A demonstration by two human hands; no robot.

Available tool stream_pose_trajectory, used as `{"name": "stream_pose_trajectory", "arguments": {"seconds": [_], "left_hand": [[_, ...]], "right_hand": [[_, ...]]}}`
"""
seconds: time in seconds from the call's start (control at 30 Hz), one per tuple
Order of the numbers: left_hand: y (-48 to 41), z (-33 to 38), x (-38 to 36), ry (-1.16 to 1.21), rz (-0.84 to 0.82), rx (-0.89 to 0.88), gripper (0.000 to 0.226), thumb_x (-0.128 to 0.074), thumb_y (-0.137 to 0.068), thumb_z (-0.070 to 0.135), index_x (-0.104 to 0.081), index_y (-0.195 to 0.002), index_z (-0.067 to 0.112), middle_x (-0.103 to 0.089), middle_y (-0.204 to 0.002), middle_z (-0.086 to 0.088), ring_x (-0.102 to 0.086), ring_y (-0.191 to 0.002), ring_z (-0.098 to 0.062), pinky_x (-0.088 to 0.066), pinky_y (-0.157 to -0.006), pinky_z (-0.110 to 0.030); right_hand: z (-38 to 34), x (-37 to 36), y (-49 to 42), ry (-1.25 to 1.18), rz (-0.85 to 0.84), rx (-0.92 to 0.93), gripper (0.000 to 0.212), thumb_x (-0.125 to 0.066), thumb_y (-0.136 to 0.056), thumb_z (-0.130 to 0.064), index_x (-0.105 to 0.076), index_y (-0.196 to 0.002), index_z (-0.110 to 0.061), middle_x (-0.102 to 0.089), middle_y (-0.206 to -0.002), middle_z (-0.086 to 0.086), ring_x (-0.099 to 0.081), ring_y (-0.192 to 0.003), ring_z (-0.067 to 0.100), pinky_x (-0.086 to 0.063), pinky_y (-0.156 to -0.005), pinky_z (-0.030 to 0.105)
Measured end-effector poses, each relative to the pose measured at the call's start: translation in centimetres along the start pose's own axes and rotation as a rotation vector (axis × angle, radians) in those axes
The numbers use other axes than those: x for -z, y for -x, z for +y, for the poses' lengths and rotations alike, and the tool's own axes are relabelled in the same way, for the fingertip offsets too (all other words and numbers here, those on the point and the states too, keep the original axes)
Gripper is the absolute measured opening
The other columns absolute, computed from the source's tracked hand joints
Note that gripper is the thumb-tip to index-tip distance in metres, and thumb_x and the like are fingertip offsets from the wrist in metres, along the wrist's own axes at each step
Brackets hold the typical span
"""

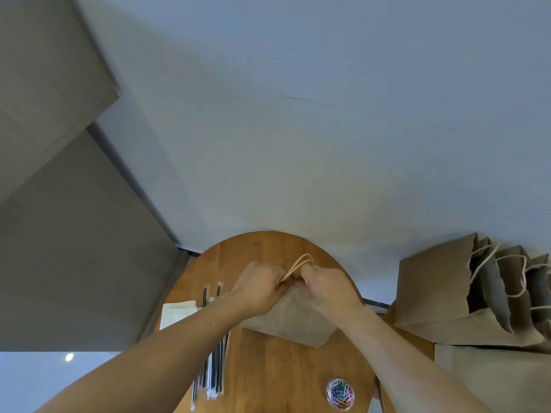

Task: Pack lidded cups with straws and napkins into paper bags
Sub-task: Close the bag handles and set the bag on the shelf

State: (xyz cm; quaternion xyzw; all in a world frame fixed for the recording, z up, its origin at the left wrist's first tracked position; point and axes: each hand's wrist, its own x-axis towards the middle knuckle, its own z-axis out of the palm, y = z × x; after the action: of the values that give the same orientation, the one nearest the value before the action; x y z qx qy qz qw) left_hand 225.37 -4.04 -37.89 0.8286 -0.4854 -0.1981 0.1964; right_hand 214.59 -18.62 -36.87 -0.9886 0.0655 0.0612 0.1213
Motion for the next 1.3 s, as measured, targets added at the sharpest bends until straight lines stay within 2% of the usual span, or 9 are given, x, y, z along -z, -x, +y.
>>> {"name": "stream_pose_trajectory", "arguments": {"seconds": [0.07,0.2,0.37,0.5,0.6,0.83,1.07,1.2,1.3], "left_hand": [[0.1,0.0,-0.1,0.002,0.003,0.013,0.045,-0.051,-0.100,0.029,-0.035,-0.058,0.033,-0.040,-0.055,0.014,-0.037,-0.052,-0.005,-0.023,-0.063,-0.031],[0.1,-0.1,-0.1,0.013,-0.018,0.039,0.026,-0.048,-0.100,0.032,-0.059,-0.078,0.025,-0.058,-0.073,0.012,-0.050,-0.069,-0.011,-0.028,-0.069,-0.029],[0.2,0.3,-0.1,0.025,0.006,0.086,0.022,-0.049,-0.098,0.033,-0.069,-0.097,0.024,-0.067,-0.084,0.008,-0.060,-0.079,-0.015,-0.031,-0.071,-0.029],[0.2,0.3,-0.1,0.023,0.011,0.113,0.022,-0.050,-0.098,0.034,-0.069,-0.101,0.024,-0.064,-0.081,0.007,-0.061,-0.081,-0.017,-0.028,-0.069,-0.028],[0.2,0.3,-0.1,0.034,0.001,0.114,0.021,-0.050,-0.098,0.034,-0.068,-0.102,0.025,-0.062,-0.080,0.009,-0.061,-0.081,-0.017,-0.028,-0.068,-0.029],[0.0,0.1,-0.1,0.052,0.013,0.112,0.018,-0.052,-0.098,0.034,-0.067,-0.094,0.026,-0.049,-0.067,0.013,-0.053,-0.069,-0.011,-0.025,-0.058,-0.026],[0.1,0.2,0.0,0.077,0.029,0.078,0.019,-0.053,-0.098,0.032,-0.071,-0.095,0.027,-0.064,-0.073,0.008,-0.062,-0.074,-0.017,-0.028,-0.059,-0.028],[-0.1,0.0,0.2,0.057,0.030,0.042,0.021,-0.052,-0.098,0.030,-0.072,-0.095,0.023,-0.074,-0.088,0.002,-0.065,-0.079,-0.020,-0.039,-0.062,-0.031],[-0.1,-0.1,0.1,0.073,0.041,0.032,0.020,-0.054,-0.096,0.027,-0.072,-0.090,0.022,-0.073,-0.085,0.002,-0.064,-0.075,-0.020,-0.031,-0.060,-0.027]], "right_hand": [[-0.1,-0.3,0.1,0.003,-0.014,-0.020,0.020,-0.046,-0.099,-0.026,-0.057,-0.113,-0.018,-0.067,-0.099,-0.001,-0.065,-0.083,0.022,-0.052,-0.071,0.039],[-0.2,-0.5,-0.2,-0.105,-0.006,-0.092,0.021,-0.048,-0.098,-0.028,-0.060,-0.111,-0.016,-0.069,-0.100,-0.001,-0.066,-0.087,0.022,-0.053,-0.075,0.040],[-0.5,-0.9,0.5,-0.351,0.131,-0.247,0.018,-0.060,-0.094,-0.021,-0.066,-0.111,-0.021,-0.072,-0.097,-0.006,-0.066,-0.090,0.013,-0.054,-0.078,0.031],[-0.8,-1.0,0.9,-0.561,0.198,-0.318,0.023,-0.068,-0.090,-0.016,-0.067,-0.095,-0.039,-0.064,-0.079,-0.032,-0.063,-0.085,-0.009,-0.046,-0.073,0.007],[-0.9,-0.6,0.9,-0.603,0.191,-0.312,0.040,-0.069,-0.089,-0.015,-0.059,-0.080,-0.052,-0.060,-0.077,-0.042,-0.062,-0.085,-0.011,-0.049,-0.075,0.010],[-0.6,-0.7,0.6,-0.521,0.162,-0.285,0.007,-0.068,-0.091,-0.020,-0.069,-0.092,-0.026,-0.063,-0.081,-0.024,-0.063,-0.079,0.000,-0.054,-0.076,0.026],[-0.2,-0.2,0.2,-0.339,0.104,-0.169,0.015,-0.058,-0.096,-0.026,-0.070,-0.105,-0.025,-0.072,-0.097,-0.011,-0.066,-0.088,0.011,-0.054,-0.077,0.033],[0.0,0.0,0.0,-0.037,0.095,0.022,0.012,-0.056,-0.094,-0.021,-0.065,-0.099,-0.016,-0.069,-0.085,0.001,-0.065,-0.070,0.023,-0.051,-0.058,0.037],[0.1,0.1,-0.1,0.025,0.115,0.074,0.006,-0.068,-0.084,-0.014,-0.067,-0.089,-0.012,-0.066,-0.072,0.003,-0.062,-0.057,0.025,-0.045,-0.045,0.033]]}}
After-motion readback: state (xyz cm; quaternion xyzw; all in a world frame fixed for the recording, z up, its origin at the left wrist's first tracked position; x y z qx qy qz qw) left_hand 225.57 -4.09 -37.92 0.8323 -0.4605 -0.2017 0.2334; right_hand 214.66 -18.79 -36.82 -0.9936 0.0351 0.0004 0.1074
